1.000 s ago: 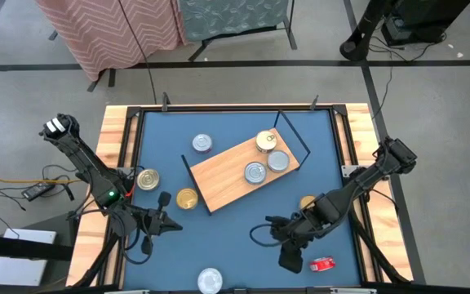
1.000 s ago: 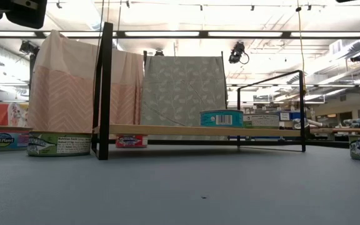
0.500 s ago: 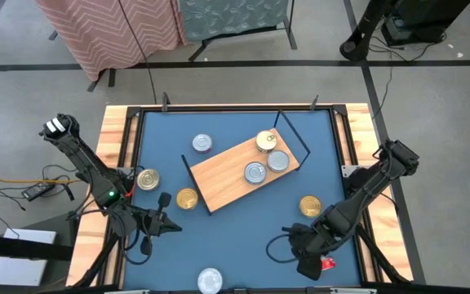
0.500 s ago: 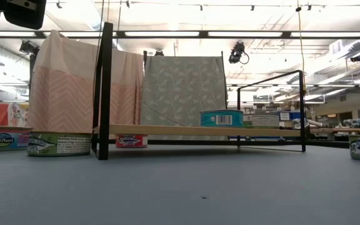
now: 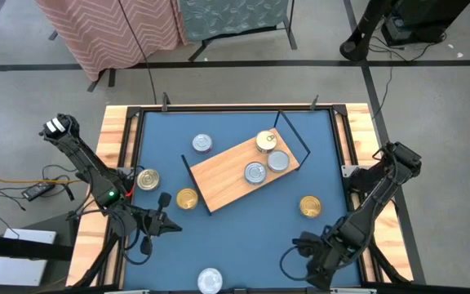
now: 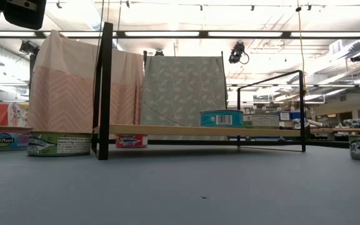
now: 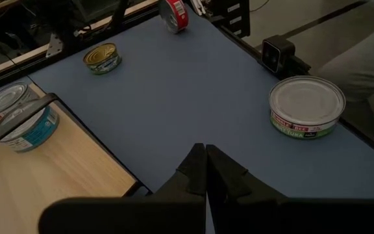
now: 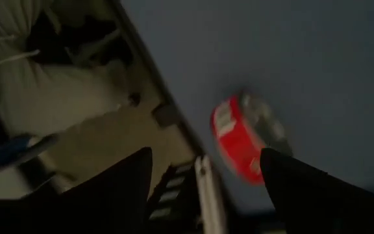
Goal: Stack canned seafood by type on shelf
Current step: Put the red tuna can on the shelf
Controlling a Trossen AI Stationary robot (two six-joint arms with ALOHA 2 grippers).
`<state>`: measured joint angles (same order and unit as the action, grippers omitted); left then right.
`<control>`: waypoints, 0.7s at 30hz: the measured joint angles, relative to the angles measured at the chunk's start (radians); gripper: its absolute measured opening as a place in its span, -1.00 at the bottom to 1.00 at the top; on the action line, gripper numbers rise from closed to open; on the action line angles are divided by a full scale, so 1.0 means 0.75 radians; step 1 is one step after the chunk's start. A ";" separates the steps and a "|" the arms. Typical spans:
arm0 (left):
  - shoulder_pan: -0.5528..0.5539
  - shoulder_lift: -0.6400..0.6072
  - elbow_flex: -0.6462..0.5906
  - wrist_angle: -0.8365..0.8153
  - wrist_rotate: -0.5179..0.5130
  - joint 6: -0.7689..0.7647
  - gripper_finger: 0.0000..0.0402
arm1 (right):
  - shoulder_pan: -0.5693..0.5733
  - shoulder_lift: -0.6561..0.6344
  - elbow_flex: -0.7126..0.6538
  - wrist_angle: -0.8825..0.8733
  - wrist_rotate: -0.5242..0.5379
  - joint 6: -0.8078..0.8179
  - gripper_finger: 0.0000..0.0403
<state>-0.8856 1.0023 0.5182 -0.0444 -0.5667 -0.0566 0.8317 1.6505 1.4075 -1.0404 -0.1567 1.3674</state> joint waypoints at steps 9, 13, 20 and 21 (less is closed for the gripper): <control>0.000 0.000 0.000 0.000 0.001 0.000 -0.98 | -0.003 0.000 0.000 0.008 0.230 -0.098 0.37; 0.000 0.000 0.000 0.001 0.001 0.000 -0.98 | -0.011 0.000 -0.001 -0.114 0.208 0.037 0.36; 0.000 0.000 0.000 0.000 0.001 0.000 -0.98 | -0.010 0.002 -0.031 -0.186 0.074 0.068 0.53; 0.000 0.000 0.000 0.000 0.001 0.000 -0.98 | -0.010 0.002 -0.047 -0.177 0.056 0.066 0.56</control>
<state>-0.8856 1.0023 0.5182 -0.0444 -0.5659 -0.0566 0.8246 1.6516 1.3726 -1.1729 -0.1147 1.4171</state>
